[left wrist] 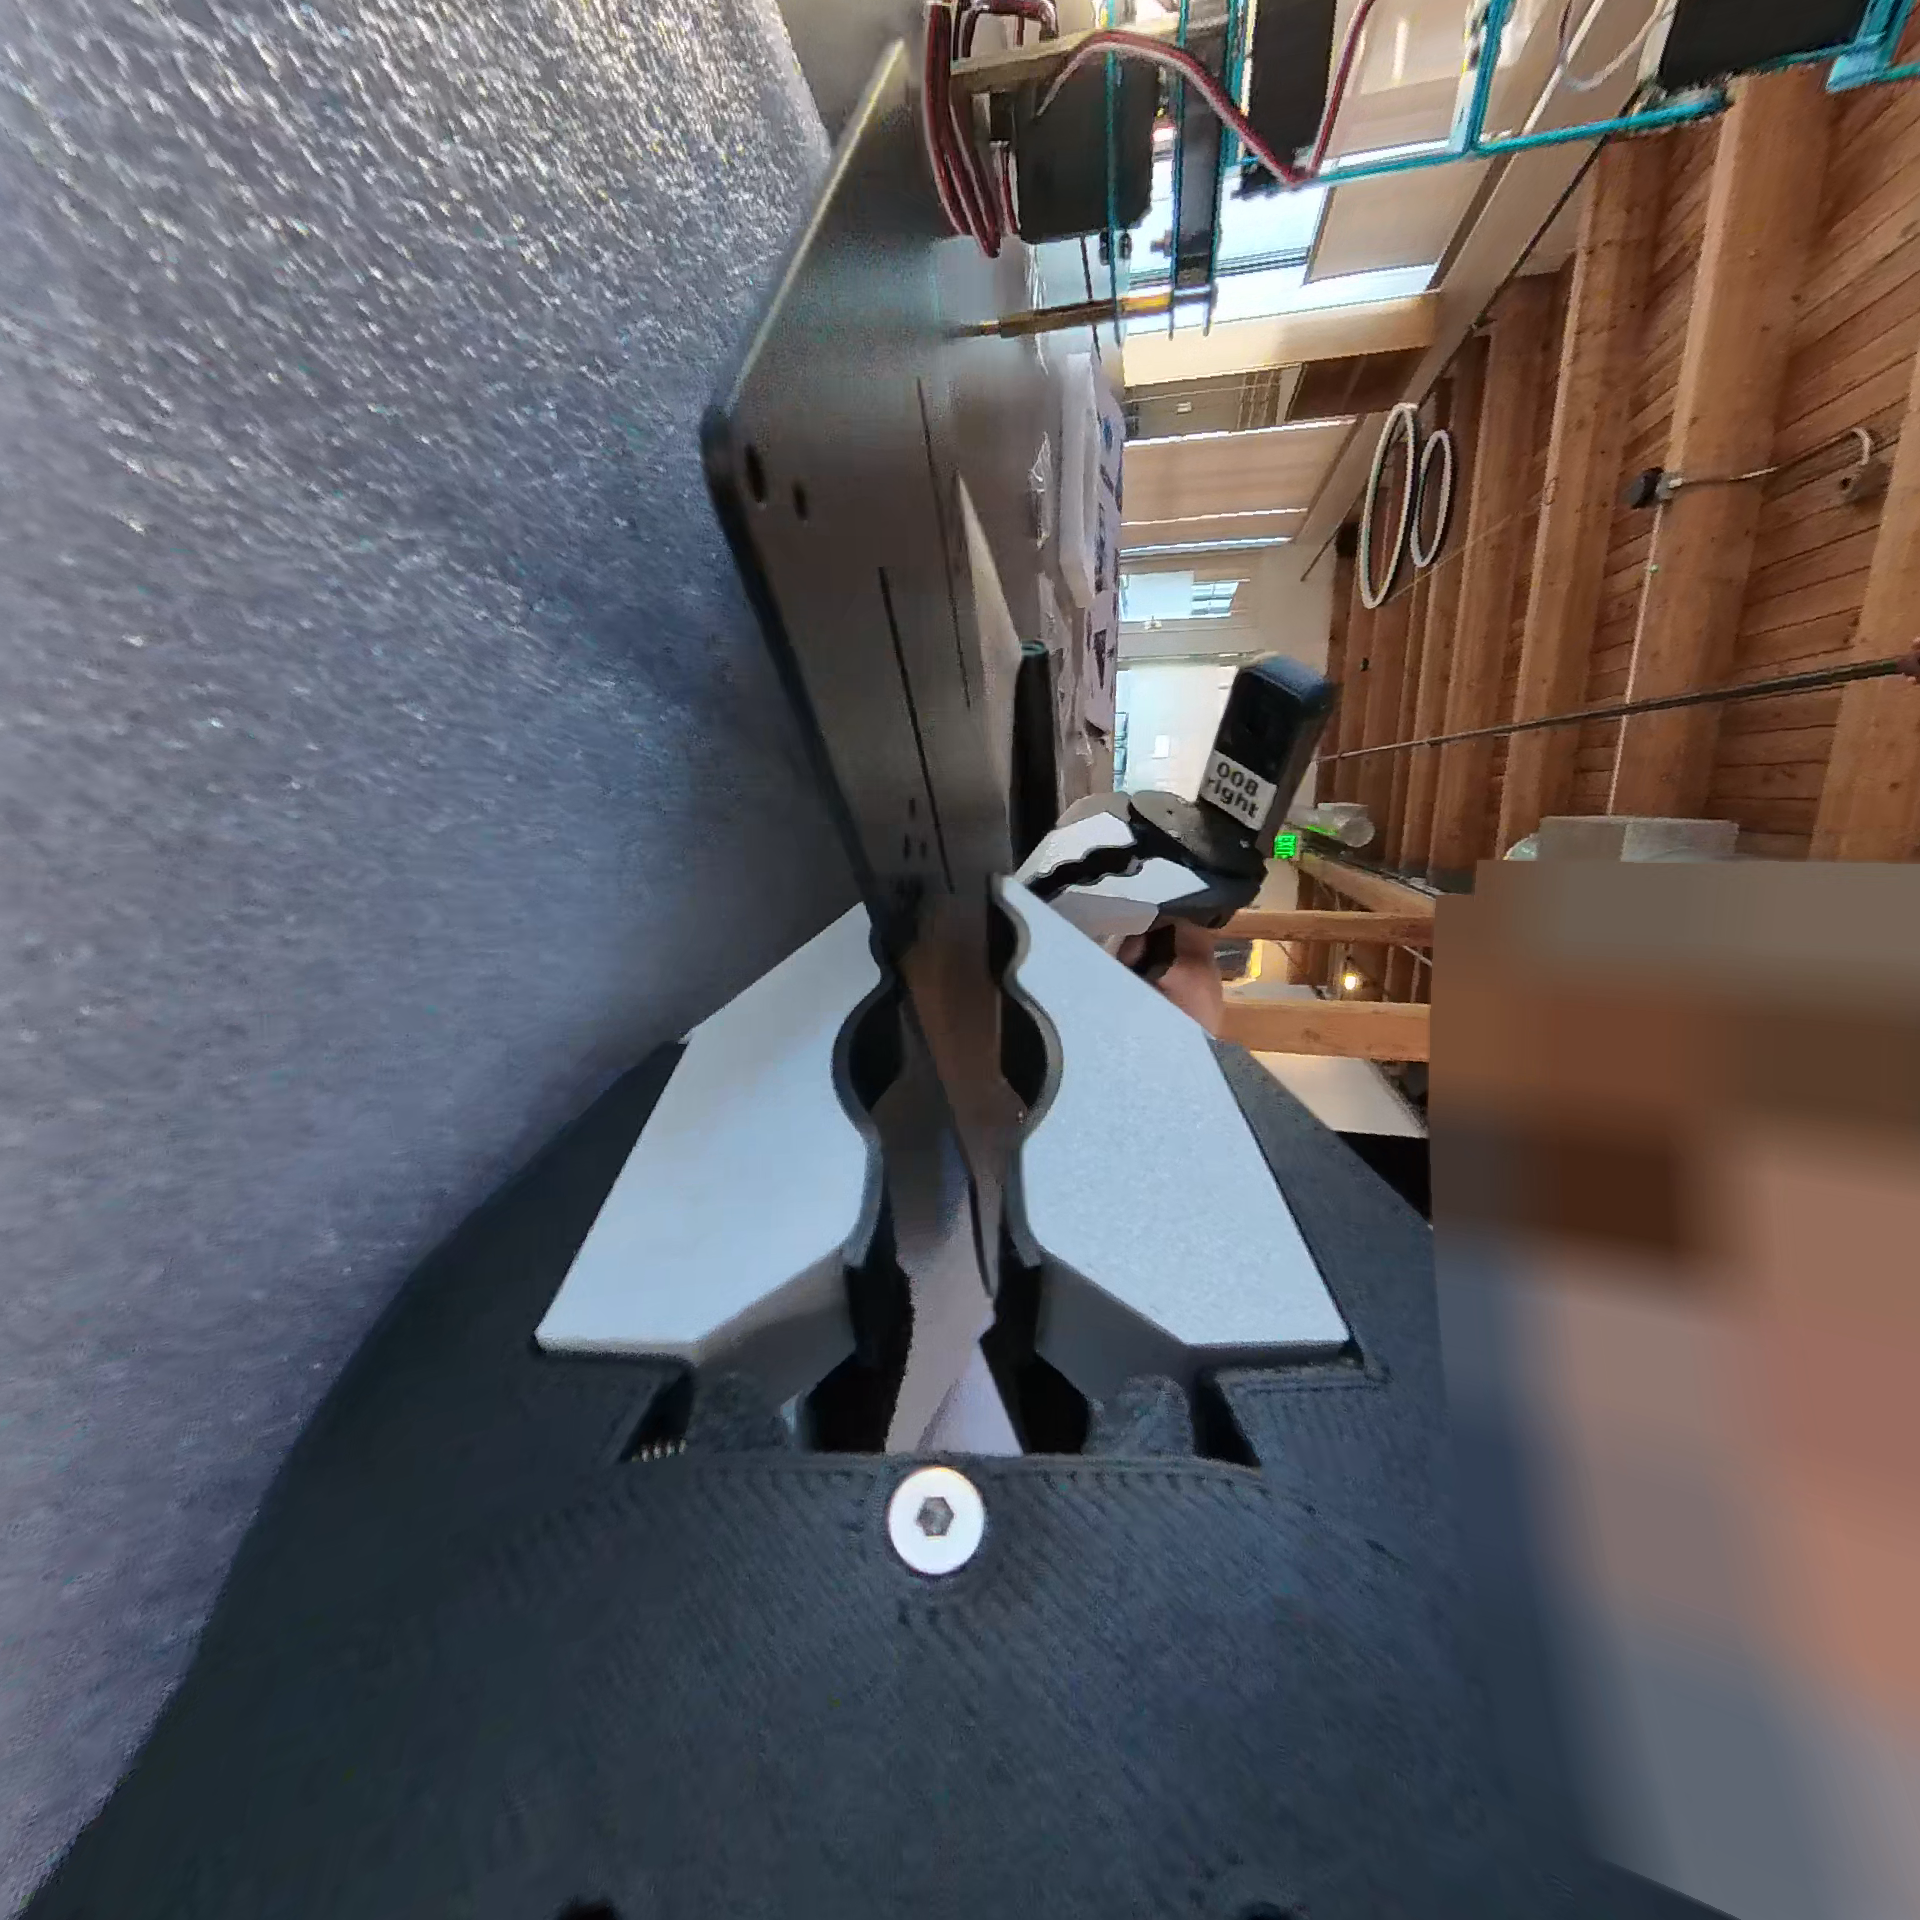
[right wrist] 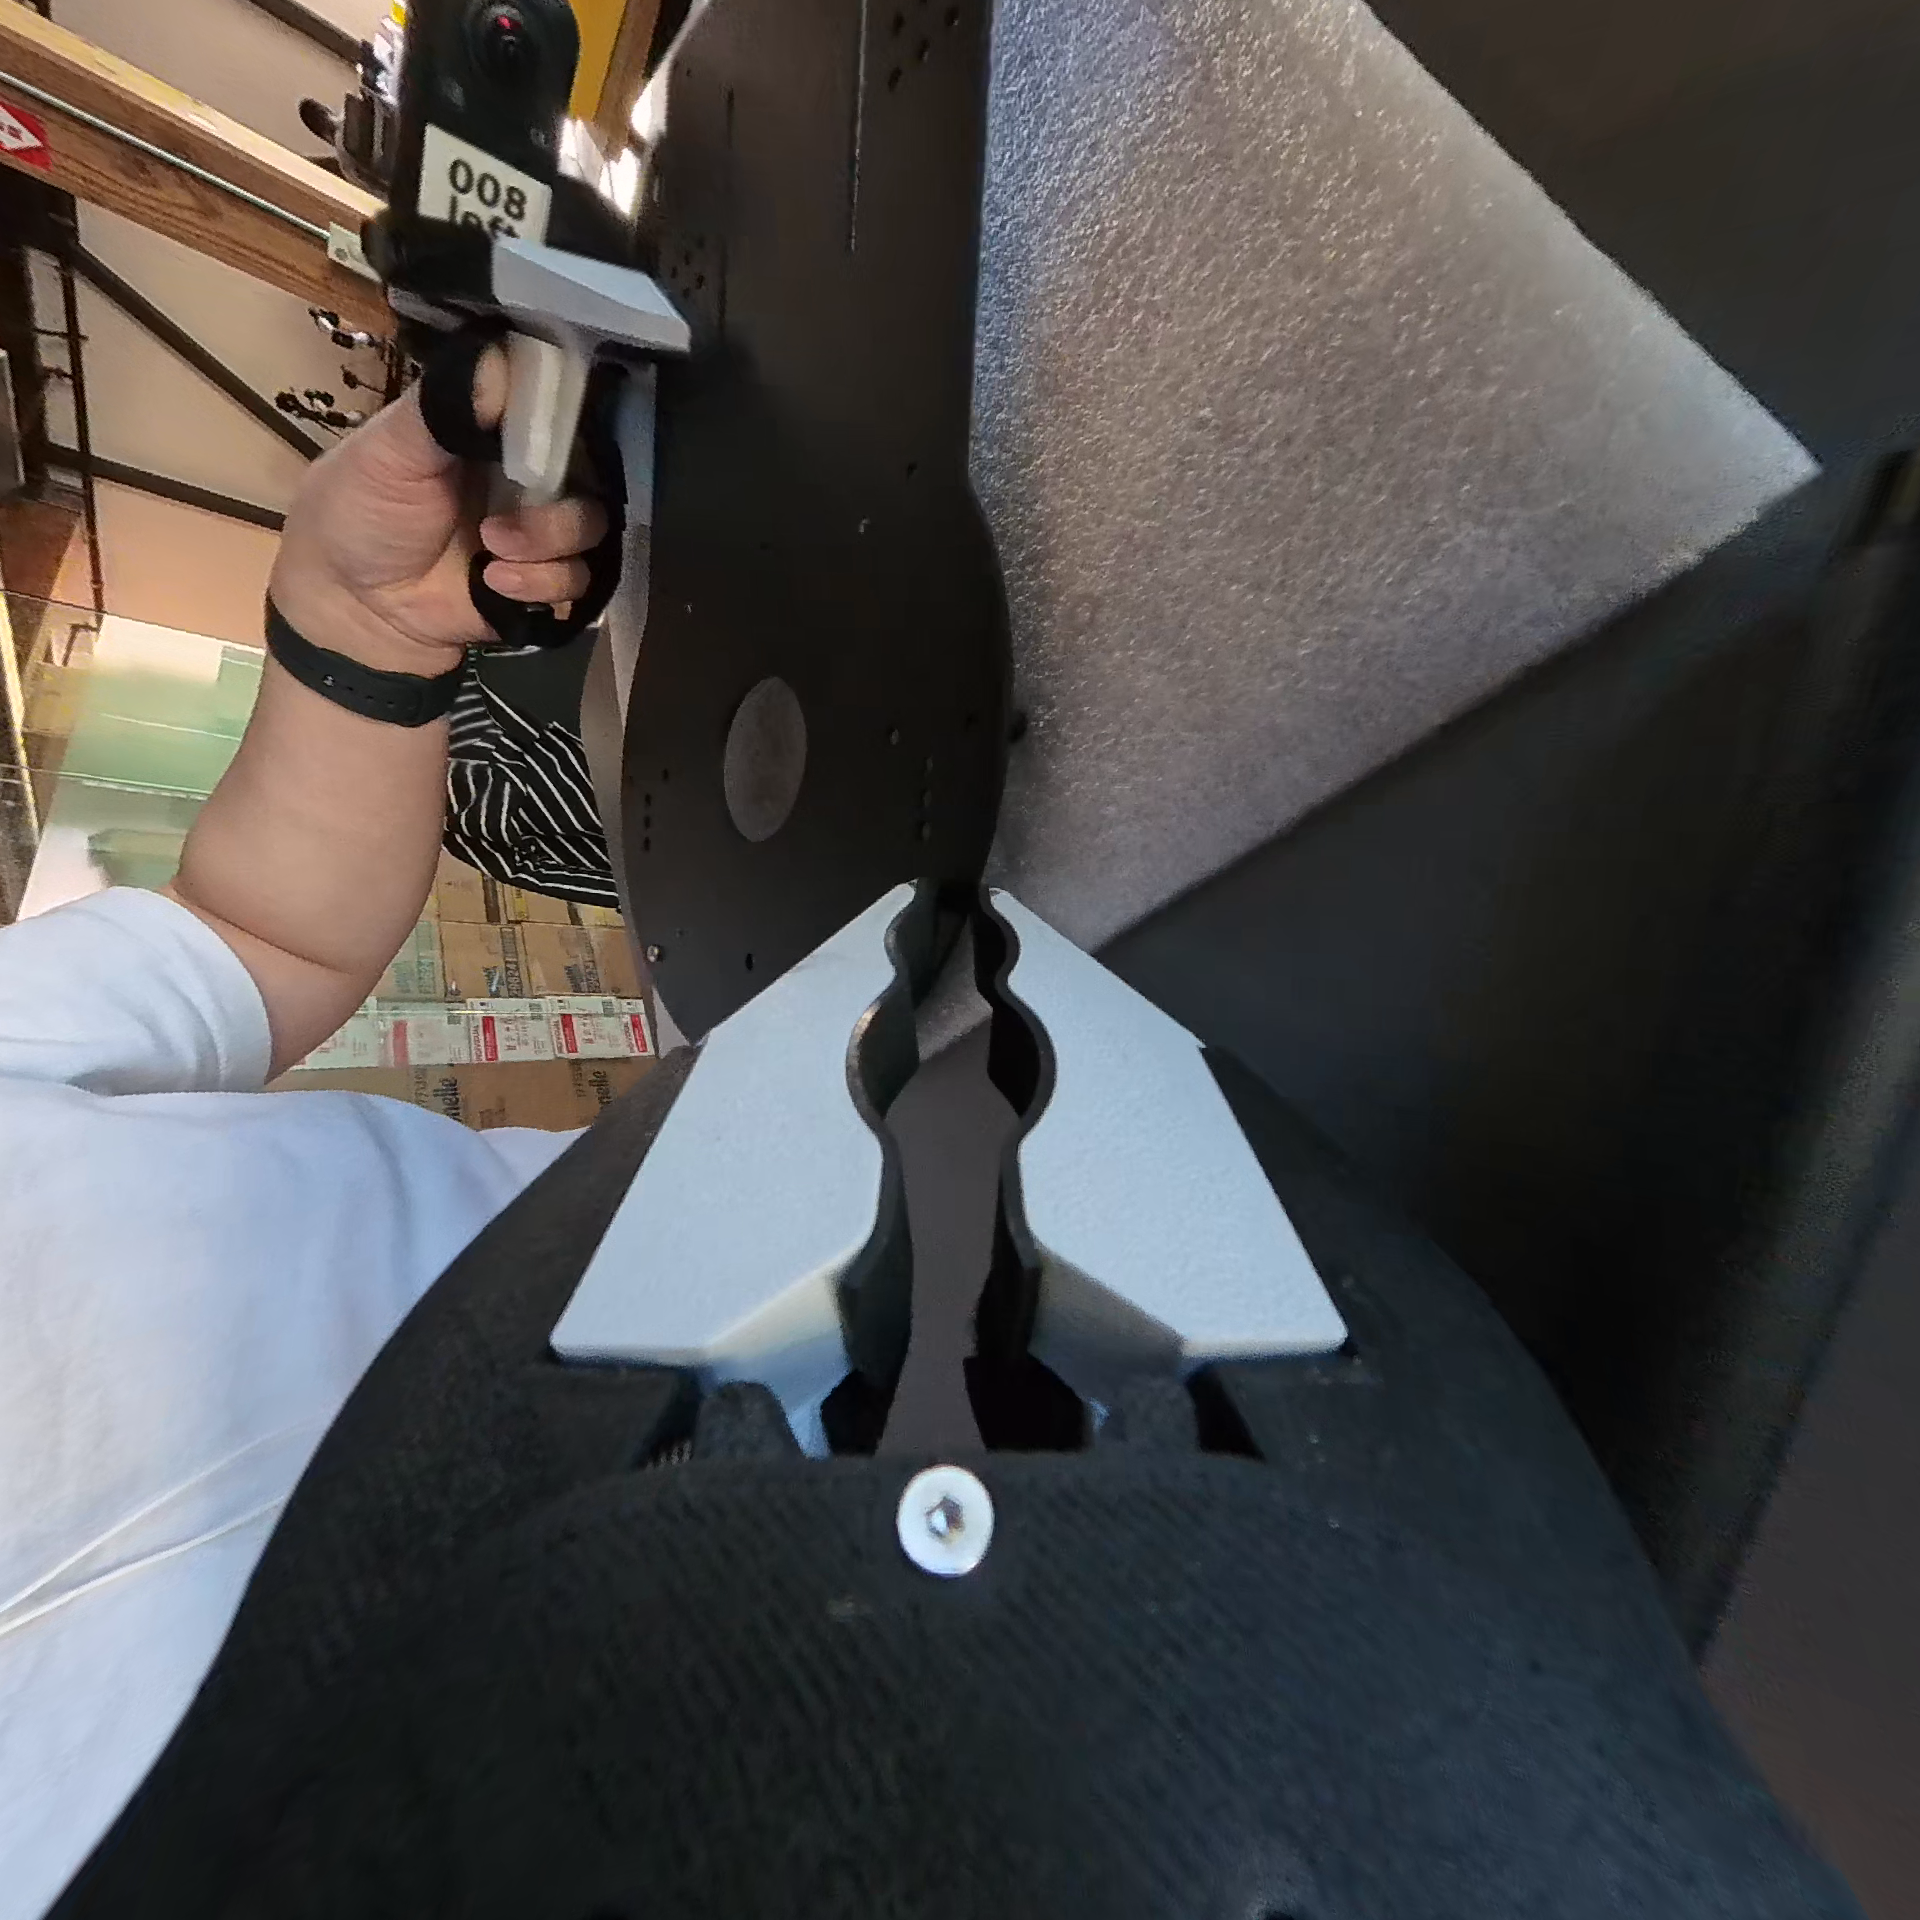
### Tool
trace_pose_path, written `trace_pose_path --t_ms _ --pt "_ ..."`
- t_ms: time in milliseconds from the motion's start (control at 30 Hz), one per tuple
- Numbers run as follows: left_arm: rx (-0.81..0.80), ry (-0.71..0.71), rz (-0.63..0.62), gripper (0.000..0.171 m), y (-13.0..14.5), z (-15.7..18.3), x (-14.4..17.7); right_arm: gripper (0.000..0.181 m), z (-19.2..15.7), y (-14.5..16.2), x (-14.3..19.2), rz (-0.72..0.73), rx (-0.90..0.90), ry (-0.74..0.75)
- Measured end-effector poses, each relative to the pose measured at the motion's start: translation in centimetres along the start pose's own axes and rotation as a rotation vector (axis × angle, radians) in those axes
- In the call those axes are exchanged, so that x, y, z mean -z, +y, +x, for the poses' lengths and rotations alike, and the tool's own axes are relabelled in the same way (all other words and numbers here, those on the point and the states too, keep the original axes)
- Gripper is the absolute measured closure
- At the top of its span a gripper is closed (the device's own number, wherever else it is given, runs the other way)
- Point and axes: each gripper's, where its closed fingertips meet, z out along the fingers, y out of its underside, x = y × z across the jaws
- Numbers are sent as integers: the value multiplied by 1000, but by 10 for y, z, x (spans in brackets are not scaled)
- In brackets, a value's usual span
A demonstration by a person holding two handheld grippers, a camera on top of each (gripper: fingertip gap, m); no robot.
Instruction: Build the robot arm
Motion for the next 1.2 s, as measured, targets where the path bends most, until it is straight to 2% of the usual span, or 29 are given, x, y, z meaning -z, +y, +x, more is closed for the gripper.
trace_pose_path --t_ms 167,267,467,600,933,1033,1200 --pt "20 -35 -8 157 0 -3 0 177 0 0 0 1 10 9" --pt "56 -45 -24 138 1 -1 0 177 0 0 0 1 16 13" --pt "133 -37 -68 132 1 0 3 177 1 -1 -1 9 20 9" --pt "177 -66 -164 131 8 -1 7 178 1 -1 -1 18 21 4" --pt "236 -280 -490 130 19 -7 11 177 1 -1 -2 26 25 0" --pt "250 -327 -538 132 22 -10 13 177 1 -1 -1 28 27 -1" --pt "293 -357 -619 125 34 -8 19 177 1 -2 -2 33 37 -3"
